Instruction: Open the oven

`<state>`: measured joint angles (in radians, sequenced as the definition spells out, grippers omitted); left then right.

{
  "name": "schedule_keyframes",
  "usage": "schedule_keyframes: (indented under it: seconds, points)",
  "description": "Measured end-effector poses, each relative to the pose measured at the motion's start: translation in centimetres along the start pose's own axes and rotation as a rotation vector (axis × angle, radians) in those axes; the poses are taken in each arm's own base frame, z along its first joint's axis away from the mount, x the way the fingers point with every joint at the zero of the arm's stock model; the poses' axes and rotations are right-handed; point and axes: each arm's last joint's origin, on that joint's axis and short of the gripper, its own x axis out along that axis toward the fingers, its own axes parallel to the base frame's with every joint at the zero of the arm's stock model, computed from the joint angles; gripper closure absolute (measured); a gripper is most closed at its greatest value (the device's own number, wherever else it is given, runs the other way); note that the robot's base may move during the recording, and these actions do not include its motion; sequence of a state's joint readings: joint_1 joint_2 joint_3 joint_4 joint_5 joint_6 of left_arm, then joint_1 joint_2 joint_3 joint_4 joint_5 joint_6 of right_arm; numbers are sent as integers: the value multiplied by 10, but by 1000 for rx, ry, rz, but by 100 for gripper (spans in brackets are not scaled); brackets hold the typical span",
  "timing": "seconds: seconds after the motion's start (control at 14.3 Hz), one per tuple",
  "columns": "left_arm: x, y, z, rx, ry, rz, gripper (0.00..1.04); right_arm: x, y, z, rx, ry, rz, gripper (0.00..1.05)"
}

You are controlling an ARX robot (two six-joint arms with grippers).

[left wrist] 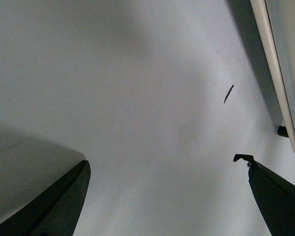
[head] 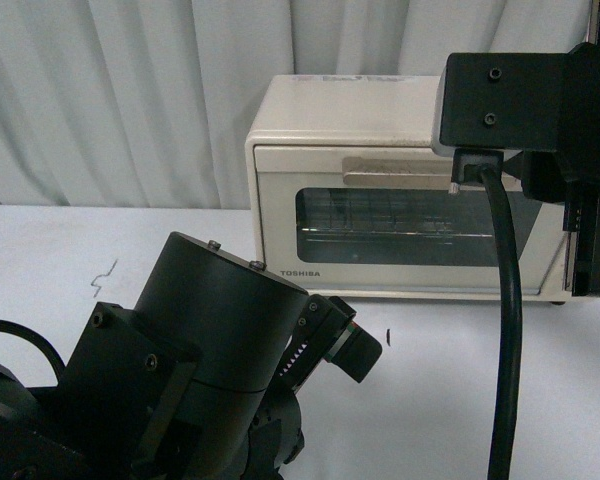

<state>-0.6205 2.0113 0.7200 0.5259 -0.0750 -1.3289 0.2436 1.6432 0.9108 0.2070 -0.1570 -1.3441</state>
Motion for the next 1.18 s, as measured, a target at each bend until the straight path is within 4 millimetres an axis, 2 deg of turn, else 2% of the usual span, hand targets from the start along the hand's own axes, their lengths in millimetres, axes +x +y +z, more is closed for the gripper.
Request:
schedule_keyframes:
  seconds: [0.7, 1.18]
  points:
    - [0, 0, 0, 0, 0, 0, 7, 32, -14, 1, 13, -27, 47, 103]
    - [0, 0, 0, 0, 0, 0, 7, 17, -6, 2, 90, -28, 155, 103]
